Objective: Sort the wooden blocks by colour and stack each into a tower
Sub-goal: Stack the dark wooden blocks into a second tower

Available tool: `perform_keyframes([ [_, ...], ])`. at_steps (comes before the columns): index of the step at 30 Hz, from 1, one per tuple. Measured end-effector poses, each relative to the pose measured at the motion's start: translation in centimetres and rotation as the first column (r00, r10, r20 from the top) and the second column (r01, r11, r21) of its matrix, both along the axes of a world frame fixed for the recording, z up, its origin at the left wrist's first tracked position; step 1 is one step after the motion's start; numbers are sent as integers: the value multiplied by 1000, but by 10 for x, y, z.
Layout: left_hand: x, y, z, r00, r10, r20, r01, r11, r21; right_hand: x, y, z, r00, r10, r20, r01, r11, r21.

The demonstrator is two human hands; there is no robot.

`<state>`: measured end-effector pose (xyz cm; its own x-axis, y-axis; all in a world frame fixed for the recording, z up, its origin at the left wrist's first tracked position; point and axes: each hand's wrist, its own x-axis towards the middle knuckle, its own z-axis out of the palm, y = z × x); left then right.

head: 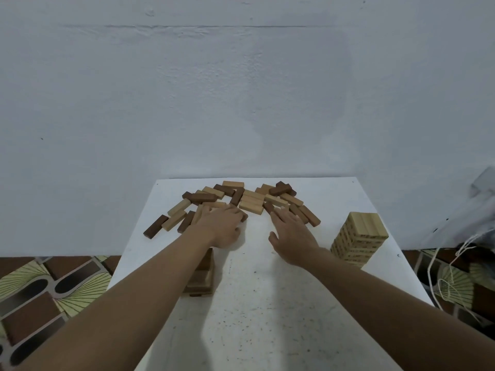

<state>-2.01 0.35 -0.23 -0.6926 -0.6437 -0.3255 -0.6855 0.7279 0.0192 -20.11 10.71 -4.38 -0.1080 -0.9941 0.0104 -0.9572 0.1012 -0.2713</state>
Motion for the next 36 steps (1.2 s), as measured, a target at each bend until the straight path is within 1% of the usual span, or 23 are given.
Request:
perform_keyframes([
  [2,-6,0,-4,999,-10,52,11,1000,-12,-3,-2,-3,1000,2,-10,-1,997,77],
  [3,-8,0,-5,997,-9,72,10,1000,-7,-4,-3,-4,1000,8,-26,-6,996,91],
  [5,-10,3,-8,995,-17,98,17,1000,1,-4,-4,-9,999,5,-43,-2,999,54],
  [8,-9,7,-12,996,-62,57,62,998,9,-1,-5,-8,1000,-22,9,22,999,-33],
  [11,-6,23,-13,996,-90,-16,91,995,48,4,-2,-7,996,-29,88,31,999,-29],
  [14,-5,47,-9,992,-120,-37,123,988,95,13,10,-6,991,-35,128,38,999,-22],
  [18,-1,61,-4,974,-228,13,226,970,95,28,28,-11,986,22,165,-12,998,-58],
  [22,3,64,6,971,-238,7,236,966,107,25,36,-15,971,56,233,-41,997,-69],
  [25,5,65,10,968,-250,25,246,962,115,22,38,-14,965,42,258,-29,998,-53],
  [29,4,70,10,966,-256,16,255,965,61,20,42,-14,956,50,290,-34,998,-61],
  [30,5,71,10,969,-246,-13,246,968,46,21,44,-14,951,60,305,-35,996,-85],
  [31,8,72,11,973,-217,-77,221,974,44,22,46,-14,946,63,319,-28,993,-113],
  [32,14,71,13,969,-164,-185,178,982,62,24,48,-15,940,70,334,-21,989,-148],
  [33,22,71,15,943,-89,-322,125,988,94,27,50,-14,937,75,342,-11,983,-185],
  [34,32,71,17,889,-5,-458,73,989,130,29,52,-15,934,80,348,0,974,-225],
  [36,57,70,23,736,151,-660,-29,981,192,35,54,-13,927,98,363,16,954,-299],
])
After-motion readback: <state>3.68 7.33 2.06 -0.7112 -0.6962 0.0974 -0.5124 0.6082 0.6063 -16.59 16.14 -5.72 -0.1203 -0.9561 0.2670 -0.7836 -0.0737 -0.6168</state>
